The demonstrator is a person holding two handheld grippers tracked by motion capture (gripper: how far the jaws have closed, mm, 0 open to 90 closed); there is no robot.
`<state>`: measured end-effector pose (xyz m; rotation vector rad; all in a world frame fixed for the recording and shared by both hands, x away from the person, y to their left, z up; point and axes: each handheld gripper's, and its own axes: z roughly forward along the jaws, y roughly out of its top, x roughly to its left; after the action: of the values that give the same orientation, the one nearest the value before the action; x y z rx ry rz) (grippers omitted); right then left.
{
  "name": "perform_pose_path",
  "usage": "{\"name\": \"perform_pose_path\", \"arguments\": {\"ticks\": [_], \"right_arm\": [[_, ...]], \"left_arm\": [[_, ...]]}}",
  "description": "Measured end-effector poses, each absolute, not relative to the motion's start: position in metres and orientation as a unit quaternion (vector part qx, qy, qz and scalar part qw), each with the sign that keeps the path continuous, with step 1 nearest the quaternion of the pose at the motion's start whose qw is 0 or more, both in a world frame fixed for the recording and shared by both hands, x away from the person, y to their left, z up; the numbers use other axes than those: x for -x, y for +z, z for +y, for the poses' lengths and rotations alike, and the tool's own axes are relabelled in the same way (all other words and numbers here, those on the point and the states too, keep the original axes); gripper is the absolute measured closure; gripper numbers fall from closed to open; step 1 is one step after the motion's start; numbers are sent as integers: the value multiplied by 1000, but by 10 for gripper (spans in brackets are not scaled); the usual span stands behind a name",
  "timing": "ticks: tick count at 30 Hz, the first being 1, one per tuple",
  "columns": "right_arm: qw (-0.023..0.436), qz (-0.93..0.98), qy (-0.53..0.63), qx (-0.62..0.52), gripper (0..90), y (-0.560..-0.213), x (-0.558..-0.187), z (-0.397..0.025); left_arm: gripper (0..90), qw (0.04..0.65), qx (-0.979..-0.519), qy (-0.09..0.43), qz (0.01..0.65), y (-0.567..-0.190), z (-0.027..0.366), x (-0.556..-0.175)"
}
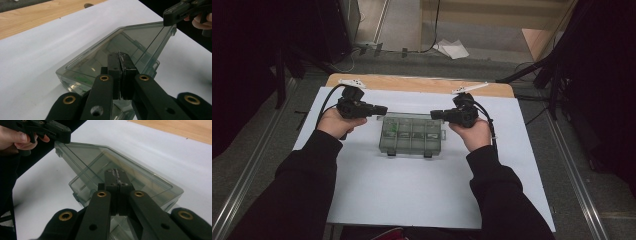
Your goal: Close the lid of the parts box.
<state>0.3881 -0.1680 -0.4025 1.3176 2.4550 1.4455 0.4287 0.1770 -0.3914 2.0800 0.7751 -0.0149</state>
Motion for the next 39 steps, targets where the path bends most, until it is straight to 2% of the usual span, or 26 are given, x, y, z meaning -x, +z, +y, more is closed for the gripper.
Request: {"name": "perform_pose_path", "arguments": {"ticks": [39], "right_arm": [[9,786,459,-415,900,-434,-368,-160]], "left_arm": [[880,447,-844,-4,296,-419,176,-400]]}}
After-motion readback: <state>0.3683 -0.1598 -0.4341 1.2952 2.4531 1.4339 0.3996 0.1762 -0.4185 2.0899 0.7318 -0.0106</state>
